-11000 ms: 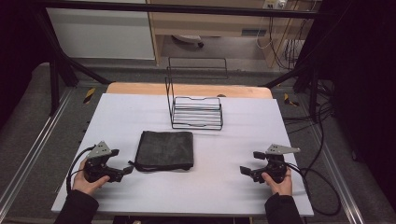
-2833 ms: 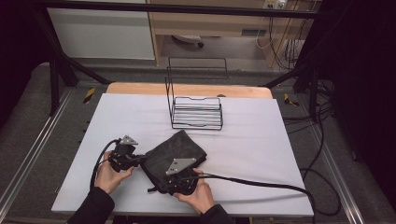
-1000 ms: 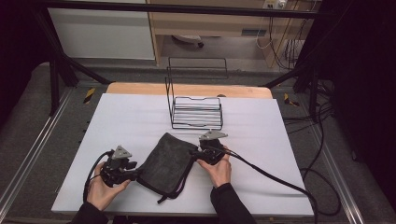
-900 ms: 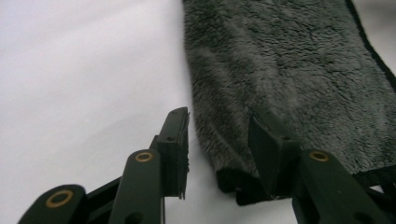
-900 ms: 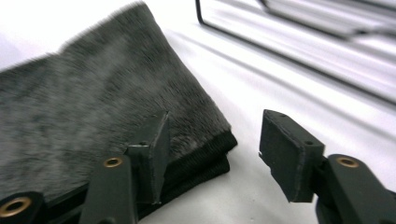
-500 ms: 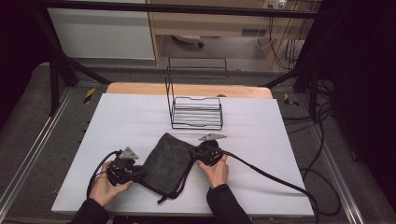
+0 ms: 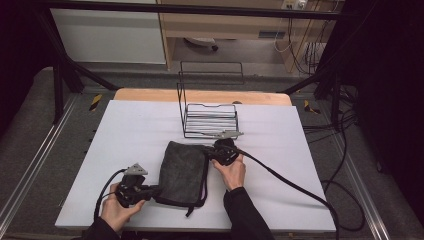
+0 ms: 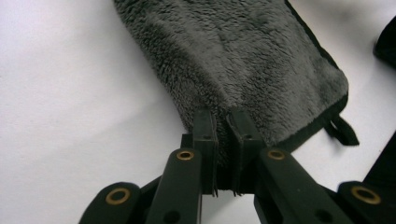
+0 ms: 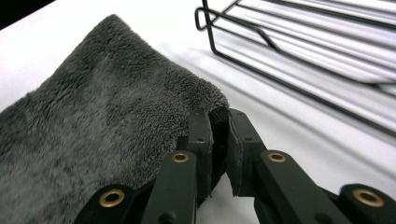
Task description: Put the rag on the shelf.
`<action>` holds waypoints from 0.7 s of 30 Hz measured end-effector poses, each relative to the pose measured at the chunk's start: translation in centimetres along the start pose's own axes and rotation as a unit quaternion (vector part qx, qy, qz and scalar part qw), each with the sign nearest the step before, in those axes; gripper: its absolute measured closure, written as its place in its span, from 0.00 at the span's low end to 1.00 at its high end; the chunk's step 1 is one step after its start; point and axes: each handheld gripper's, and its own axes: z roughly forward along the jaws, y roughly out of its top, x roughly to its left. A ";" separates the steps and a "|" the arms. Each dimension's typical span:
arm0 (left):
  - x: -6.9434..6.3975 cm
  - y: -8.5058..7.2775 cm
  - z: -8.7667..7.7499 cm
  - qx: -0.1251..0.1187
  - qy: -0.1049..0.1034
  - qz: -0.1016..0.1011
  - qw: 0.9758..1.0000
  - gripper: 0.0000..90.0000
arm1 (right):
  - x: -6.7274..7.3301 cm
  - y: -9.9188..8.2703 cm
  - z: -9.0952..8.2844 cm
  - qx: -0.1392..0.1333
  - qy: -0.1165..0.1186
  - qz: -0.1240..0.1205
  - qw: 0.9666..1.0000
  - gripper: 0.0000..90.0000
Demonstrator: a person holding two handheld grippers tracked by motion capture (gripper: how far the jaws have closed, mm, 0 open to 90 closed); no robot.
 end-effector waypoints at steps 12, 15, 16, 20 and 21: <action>-0.8 -0.7 0.3 -0.001 0.052 0.016 0.999 0.84 | -0.4 -0.3 2.2 0.000 0.018 -0.031 0.999 0.87; -0.8 -0.7 0.1 -0.002 0.050 0.031 0.998 0.78 | -0.2 0.2 1.2 -0.017 0.005 -0.038 0.999 0.75; -0.8 -0.6 -0.1 -0.006 0.050 0.036 0.998 0.75 | -0.2 0.4 0.7 -0.027 0.002 -0.041 0.999 0.71; 0.1 -0.2 -1.0 -0.025 0.045 0.040 0.998 0.54 | -0.2 0.7 -1.8 -0.040 0.013 -0.035 0.998 0.49; 0.5 0.0 -1.2 -0.030 0.043 0.039 0.998 0.49 | -0.2 0.5 -2.3 -0.039 0.014 -0.036 0.998 0.45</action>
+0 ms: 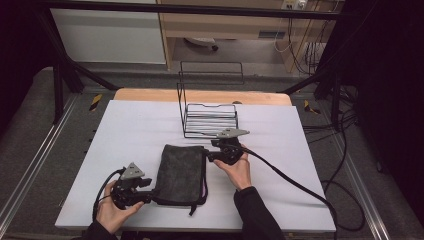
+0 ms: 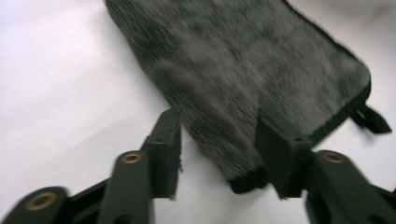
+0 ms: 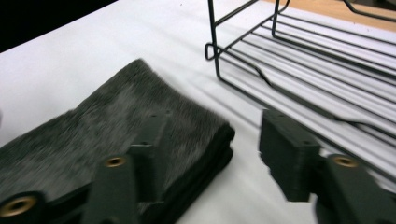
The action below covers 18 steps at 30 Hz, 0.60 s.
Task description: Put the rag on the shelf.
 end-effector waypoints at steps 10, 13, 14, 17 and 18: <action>2.7 2.6 0.3 -0.003 0.000 0.006 1.000 0.13 | -0.3 -2.5 -3.3 0.005 0.018 0.021 1.000 0.15; 3.2 3.5 0.9 0.001 0.013 0.006 1.000 0.12 | -0.5 -3.3 -4.0 0.002 0.028 0.030 0.999 0.08; 3.4 3.8 1.2 -0.001 0.018 0.004 1.000 0.13 | -0.5 -3.6 -4.2 0.006 0.030 0.031 0.999 0.07; 3.8 4.8 1.8 0.002 0.020 0.006 1.000 0.13 | -0.6 -4.5 -4.7 0.015 0.032 0.032 0.999 0.04; 4.0 5.2 2.0 0.003 0.021 0.010 1.000 0.13 | -0.7 -4.8 -4.8 0.019 0.031 0.031 0.999 0.04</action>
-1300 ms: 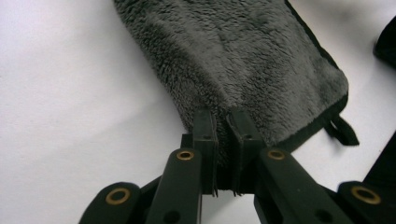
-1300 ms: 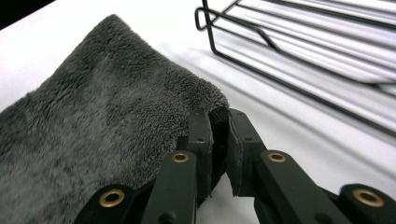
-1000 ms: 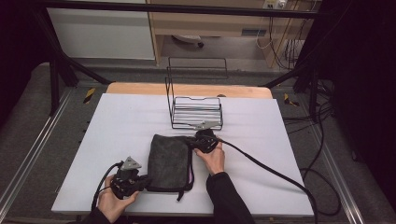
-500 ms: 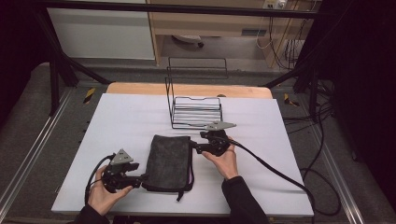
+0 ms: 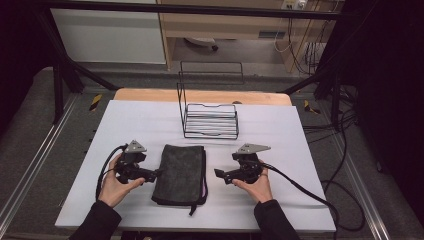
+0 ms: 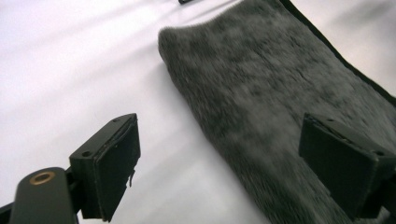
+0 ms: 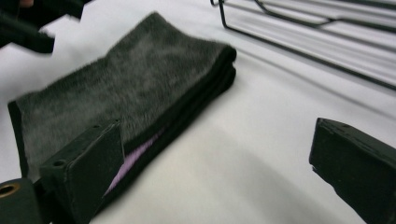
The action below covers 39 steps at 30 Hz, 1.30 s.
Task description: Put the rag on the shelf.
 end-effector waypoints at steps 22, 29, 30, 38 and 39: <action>3.5 3.7 6.0 0.012 0.030 -0.049 0.998 0.45 | -0.1 -2.6 -0.9 0.015 0.000 0.007 1.000 0.03; 3.7 3.3 7.1 0.032 0.014 -0.052 0.998 0.63 | -0.1 -2.5 -1.0 0.011 0.000 0.007 1.000 0.04; 3.7 3.2 7.2 0.035 0.010 -0.054 0.998 0.64 | -0.1 -2.5 -1.0 0.010 -0.001 0.009 1.000 0.04; 3.1 2.8 7.3 0.037 -0.003 -0.054 0.998 0.80 | -0.3 -1.5 -0.4 0.003 -0.013 0.014 1.000 0.05; 3.1 2.7 7.4 0.034 -0.003 -0.059 0.998 0.81 | -0.3 -1.2 -0.2 0.002 -0.013 0.018 1.000 0.05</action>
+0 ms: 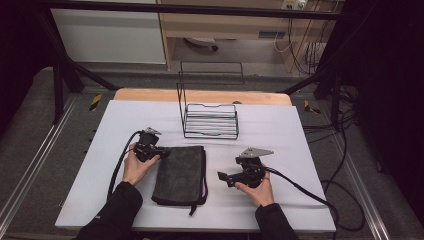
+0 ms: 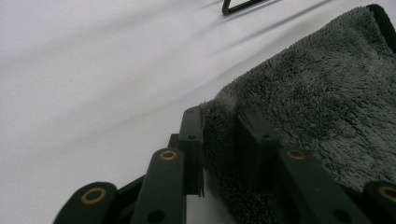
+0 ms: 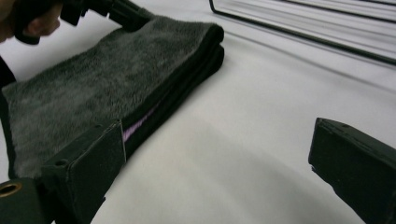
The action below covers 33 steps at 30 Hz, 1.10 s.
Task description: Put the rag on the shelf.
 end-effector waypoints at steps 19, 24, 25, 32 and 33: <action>0.0 -0.8 0.2 -0.023 -0.007 0.011 1.000 0.86 | 0.5 5.4 9.3 0.016 -0.032 0.032 0.999 0.37; 0.1 -0.9 0.2 -0.026 -0.008 0.010 1.000 0.86 | 0.7 5.4 10.5 0.032 -0.036 0.025 0.999 0.52; 0.1 -0.9 0.2 -0.027 -0.008 0.010 1.000 0.86 | 0.6 5.4 10.6 0.037 -0.037 0.026 0.998 0.53; 0.1 -1.0 0.2 -0.029 -0.009 0.010 0.999 0.86 | 0.5 5.3 10.8 0.052 -0.019 0.046 0.997 0.66; 0.1 -1.0 0.2 -0.029 -0.010 0.011 0.999 0.86 | 0.5 5.3 10.8 0.052 -0.018 0.048 0.997 0.67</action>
